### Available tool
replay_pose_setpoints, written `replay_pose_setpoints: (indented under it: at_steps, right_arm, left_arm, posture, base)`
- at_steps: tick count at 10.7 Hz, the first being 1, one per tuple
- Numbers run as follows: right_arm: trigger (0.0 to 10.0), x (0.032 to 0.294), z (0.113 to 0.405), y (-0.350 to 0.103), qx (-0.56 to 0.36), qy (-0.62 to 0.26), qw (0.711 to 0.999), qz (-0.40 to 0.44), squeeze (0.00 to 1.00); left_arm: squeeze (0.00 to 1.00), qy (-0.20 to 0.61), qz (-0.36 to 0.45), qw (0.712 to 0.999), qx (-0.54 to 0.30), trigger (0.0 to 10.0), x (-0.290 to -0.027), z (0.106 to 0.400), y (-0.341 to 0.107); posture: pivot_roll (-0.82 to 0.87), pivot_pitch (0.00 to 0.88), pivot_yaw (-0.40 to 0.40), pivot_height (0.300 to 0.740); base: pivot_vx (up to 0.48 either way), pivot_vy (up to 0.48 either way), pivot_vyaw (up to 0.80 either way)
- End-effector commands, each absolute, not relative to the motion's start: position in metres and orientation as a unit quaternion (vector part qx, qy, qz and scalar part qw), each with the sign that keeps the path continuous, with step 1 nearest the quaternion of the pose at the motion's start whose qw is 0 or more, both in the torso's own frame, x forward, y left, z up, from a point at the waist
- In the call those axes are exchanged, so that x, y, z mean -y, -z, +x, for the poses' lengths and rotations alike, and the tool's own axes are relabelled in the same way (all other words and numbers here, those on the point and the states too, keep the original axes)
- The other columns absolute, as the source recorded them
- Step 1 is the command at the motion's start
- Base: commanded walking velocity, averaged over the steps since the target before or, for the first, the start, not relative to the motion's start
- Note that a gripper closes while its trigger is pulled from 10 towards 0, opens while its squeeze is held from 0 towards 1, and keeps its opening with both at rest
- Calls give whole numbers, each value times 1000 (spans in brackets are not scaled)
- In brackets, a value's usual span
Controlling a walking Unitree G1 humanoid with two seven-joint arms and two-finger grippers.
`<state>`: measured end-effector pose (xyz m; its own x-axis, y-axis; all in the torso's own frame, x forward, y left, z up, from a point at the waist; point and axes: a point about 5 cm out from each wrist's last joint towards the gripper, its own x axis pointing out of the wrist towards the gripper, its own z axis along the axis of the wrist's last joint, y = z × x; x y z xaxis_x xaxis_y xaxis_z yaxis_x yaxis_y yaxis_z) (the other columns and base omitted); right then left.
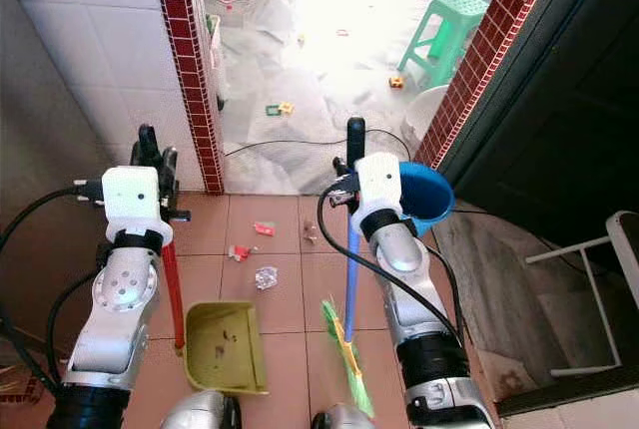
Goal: Sweep floor
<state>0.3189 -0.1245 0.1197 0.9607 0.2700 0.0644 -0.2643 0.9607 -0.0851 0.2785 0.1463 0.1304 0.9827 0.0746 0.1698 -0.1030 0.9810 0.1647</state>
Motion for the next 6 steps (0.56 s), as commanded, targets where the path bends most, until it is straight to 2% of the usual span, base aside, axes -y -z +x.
replay_pose_setpoints:
  at_steps: [1,4,5,6]
  right_arm:
    - [10000,130,323,-125,43,-116,992,-36,0]
    - [10000,127,321,-123,44,-111,992,-28,0]
    - [10000,129,321,-125,49,-106,993,-26,0]
    - [10000,131,322,-126,51,-103,993,-31,0]
  left_arm:
    - [0,-33,79,991,99,10000,-142,278,-136]
    - [0,-27,78,990,110,10000,-143,286,-144]
    - [0,-31,80,989,121,10000,-144,287,-150]
    - [0,-28,73,989,126,10000,-143,287,-154]
  posture:
    - [30,34,-89,740]
    - [34,30,-70,740]
    - [36,30,-69,740]
    - [37,30,-67,740]
  base:
    - [0,0,0]
    - [0,0,0]
    - [0,394,0]
    - [244,412,0]
